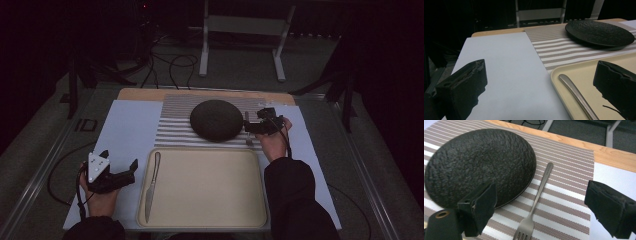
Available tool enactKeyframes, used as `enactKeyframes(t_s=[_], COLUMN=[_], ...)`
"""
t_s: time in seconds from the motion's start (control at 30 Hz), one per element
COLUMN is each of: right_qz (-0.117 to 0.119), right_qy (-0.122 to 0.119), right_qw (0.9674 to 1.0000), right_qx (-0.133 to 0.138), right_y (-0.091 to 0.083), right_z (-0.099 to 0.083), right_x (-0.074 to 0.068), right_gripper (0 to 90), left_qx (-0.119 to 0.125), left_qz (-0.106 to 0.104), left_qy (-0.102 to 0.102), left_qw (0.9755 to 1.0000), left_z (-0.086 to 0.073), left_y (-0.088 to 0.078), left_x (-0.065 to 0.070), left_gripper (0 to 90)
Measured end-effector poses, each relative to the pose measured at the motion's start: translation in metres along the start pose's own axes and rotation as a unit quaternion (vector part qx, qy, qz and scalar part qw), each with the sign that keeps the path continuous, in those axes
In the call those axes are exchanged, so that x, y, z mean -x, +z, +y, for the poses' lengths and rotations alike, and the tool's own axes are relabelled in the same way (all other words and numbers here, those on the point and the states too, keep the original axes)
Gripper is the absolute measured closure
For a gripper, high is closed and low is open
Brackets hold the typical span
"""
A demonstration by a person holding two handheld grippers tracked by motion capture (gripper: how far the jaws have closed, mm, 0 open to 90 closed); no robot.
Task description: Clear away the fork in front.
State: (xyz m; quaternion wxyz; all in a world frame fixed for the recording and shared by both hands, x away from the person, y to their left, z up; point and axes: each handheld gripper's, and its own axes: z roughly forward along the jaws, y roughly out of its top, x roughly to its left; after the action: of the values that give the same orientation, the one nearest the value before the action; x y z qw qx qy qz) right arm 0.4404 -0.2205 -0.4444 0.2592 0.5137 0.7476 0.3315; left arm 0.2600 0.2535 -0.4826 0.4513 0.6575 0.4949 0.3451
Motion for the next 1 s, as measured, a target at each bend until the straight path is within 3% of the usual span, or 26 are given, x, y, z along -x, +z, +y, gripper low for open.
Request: enactKeyframes(t_s=[0.37,0.7,1.0], right_qz=[-0.014,-0.023,-0.036], right_qy=[0.004,0.013,0.019], right_qw=[0.9994,0.9981,0.9959], right_qx=[-0.031,-0.055,-0.081], right_y=[0.030,0.047,0.059], right_z=[-0.005,-0.012,-0.019], right_x=[0.004,0.009,0.007], right_gripper=[12.9,15.3,29.7], left_qx=[0.001,0.001,0.001], left_qz=[-0.001,-0.002,-0.002], left_qy=[0.000,0.000,0.001], left_qw=[1.0000,1.0000,1.0000], left_z=[0.000,0.000,0.000], left_y=[0.000,0.000,0.000], left_x=[0.000,0.000,0.000], left_gripper=[0.2,0.2,0.2])
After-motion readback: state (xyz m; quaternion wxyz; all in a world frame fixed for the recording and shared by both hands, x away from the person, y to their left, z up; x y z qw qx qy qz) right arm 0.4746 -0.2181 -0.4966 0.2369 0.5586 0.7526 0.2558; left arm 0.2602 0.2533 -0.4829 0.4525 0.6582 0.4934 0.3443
